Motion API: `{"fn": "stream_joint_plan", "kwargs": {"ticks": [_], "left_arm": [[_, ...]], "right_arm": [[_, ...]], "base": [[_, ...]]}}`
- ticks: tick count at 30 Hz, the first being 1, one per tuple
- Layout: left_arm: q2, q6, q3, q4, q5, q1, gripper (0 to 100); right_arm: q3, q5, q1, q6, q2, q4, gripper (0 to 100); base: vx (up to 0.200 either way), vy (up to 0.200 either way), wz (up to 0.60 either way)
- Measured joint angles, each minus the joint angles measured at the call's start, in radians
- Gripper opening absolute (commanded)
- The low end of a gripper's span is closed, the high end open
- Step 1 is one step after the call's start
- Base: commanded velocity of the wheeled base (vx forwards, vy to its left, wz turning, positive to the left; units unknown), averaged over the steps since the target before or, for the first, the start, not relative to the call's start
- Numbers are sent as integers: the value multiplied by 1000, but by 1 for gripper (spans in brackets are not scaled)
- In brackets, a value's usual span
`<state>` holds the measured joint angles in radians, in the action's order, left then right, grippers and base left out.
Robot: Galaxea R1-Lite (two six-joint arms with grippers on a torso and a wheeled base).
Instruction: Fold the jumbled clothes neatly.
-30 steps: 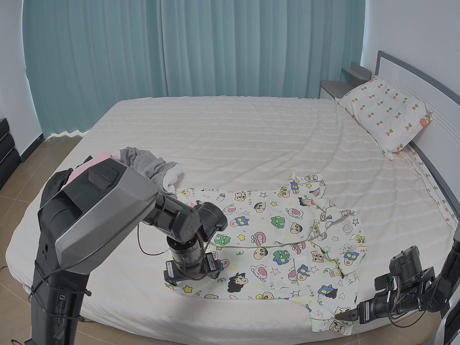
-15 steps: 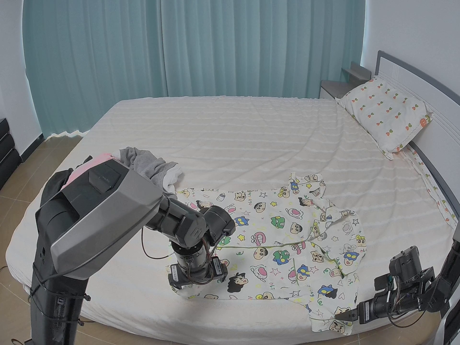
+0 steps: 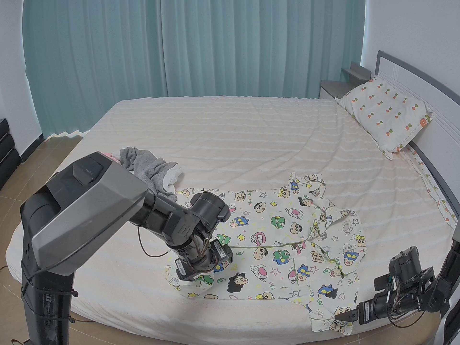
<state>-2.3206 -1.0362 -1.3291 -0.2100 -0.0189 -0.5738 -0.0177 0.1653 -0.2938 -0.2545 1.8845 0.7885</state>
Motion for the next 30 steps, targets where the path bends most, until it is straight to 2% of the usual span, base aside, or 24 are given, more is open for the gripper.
{"fn": "stream_joint_plan", "kwargs": {"ticks": [5,11,19,26,30], "left_arm": [[17,-5,85,79,19,40,100],[27,-38,123,93,105,58,100],[24,-152,125,121,157,29,100],[7,-183,148,129,237,-10,100],[5,-212,158,135,239,-19,100]], "right_arm": [[0,0,0,0,1,0,100],[0,0,-1,0,2,-1,100],[0,0,-1,0,1,-2,100],[0,0,0,0,-3,-3,100],[0,-1,0,0,-5,-4,100]], "base": [[0,0,0],[0,0,0],[0,0,0],[0,0,0],[0,0,0]]}}
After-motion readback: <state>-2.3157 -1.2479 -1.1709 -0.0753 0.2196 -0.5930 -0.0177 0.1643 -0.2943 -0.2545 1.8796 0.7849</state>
